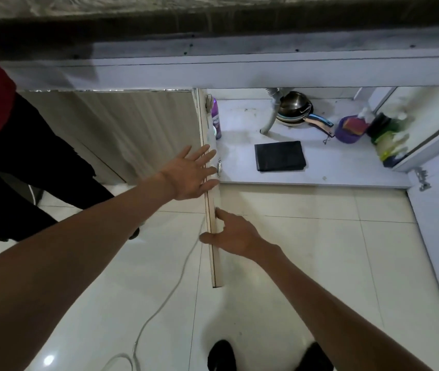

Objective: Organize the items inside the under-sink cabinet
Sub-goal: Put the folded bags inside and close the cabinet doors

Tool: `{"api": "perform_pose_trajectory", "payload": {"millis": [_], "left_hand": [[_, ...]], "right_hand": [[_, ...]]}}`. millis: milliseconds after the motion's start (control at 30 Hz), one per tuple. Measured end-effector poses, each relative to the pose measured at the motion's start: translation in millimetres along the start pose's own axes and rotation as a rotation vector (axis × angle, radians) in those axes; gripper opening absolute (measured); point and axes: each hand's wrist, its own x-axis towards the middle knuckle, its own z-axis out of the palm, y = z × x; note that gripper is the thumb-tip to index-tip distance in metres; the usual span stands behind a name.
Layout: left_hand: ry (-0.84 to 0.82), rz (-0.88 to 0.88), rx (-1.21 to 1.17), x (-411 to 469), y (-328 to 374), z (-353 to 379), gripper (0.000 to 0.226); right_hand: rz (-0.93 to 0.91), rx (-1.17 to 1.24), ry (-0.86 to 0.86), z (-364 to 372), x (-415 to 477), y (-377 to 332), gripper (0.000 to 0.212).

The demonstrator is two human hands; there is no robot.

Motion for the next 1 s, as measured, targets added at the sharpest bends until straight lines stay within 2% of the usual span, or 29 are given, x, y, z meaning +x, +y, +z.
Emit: {"api": "perform_pose_trajectory", "payload": {"millis": [167,333,433,533,667,800,867,1000], "left_hand": [[0.085,0.053,-0.018,33.7,35.6,-18.4,0.082],[0.151,0.058,-0.045,81.8,68.2,-36.0,0.097],[0.192,0.011,-0.04,120.2,84.3,-48.5,0.099],[0.2,-0.047,-0.014,150.4,97.3,-61.6,0.094],[0.178,-0.121,0.015,181.1,109.4,-76.9,0.074],[0.171,-0.221,-0.044,203.2,117.0,-82.5,0.074],[0.176,-0.264,-0.064,214.0,121.2,-84.4,0.075],[0.213,-0.334,-0.13,230.3,122.9,-84.6,0.077]], "right_hand": [[0.043,-0.091,0.014,-65.8,-10.4,54.8,0.071],[0.041,-0.129,0.121,-149.8,-18.6,99.8,0.039],[0.036,-0.129,0.181,-196.5,-15.5,125.3,0.034],[0.012,-0.154,0.219,-226.6,-7.8,141.0,0.042],[-0.04,-0.243,0.284,-255.1,9.7,151.9,0.072],[-0.094,-0.297,0.381,-276.2,19.9,155.8,0.099],[-0.132,-0.358,0.43,-283.8,28.5,162.6,0.1],[-0.226,-0.556,0.539,-295.7,50.8,175.7,0.084]]}}
